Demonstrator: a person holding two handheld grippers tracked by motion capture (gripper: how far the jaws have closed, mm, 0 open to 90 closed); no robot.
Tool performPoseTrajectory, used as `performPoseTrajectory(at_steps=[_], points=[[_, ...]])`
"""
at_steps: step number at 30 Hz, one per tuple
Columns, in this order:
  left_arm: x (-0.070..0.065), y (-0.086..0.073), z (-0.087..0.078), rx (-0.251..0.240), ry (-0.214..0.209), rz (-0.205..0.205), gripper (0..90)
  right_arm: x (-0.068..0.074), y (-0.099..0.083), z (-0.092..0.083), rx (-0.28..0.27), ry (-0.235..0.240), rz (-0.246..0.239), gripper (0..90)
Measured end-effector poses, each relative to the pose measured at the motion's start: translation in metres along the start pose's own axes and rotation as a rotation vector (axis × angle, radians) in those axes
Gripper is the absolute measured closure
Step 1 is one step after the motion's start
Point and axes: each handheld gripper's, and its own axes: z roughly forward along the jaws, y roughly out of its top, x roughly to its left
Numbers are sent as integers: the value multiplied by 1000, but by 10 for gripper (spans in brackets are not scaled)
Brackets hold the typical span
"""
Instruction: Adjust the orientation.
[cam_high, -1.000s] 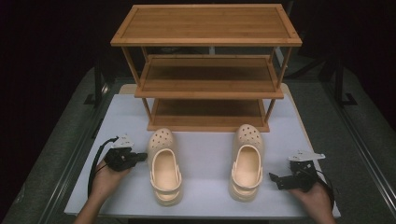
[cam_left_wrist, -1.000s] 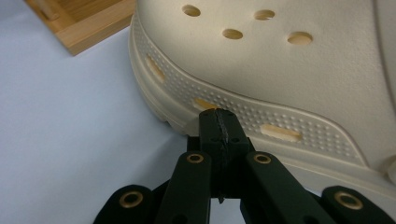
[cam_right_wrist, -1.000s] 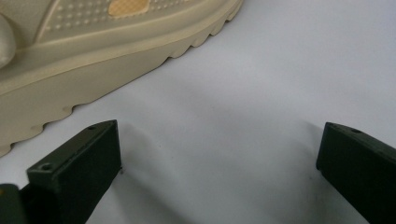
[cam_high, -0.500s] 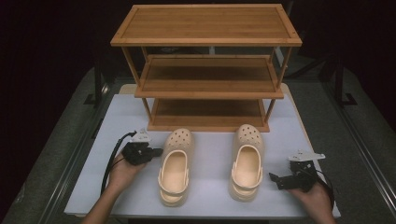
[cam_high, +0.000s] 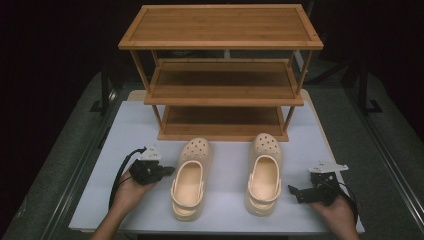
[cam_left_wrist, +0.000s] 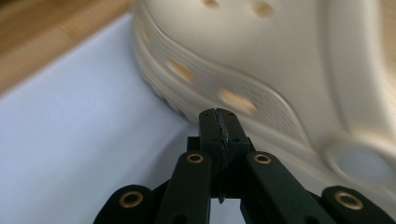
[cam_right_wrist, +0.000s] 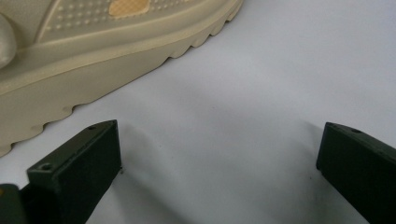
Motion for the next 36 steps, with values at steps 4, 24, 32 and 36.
performPoseTrajectory(at_steps=[4, 24, 32, 36], points=[[-14, -11, -6, -5, -36, -6, 900, 0, 0, 0, -1, 0, -2, 0], [-33, 1, 9, -14, -84, 32, 900, 0, 0, 0, 0, 0, -2, 0], [-28, -3, 2, -10, -64, 31, 900, 0, 0, 0, 0, 0, -2, 0], [-19, -10, -10, -17, -41, 12, 830, 0, 0, 0, -2, -1, -4, 0]])
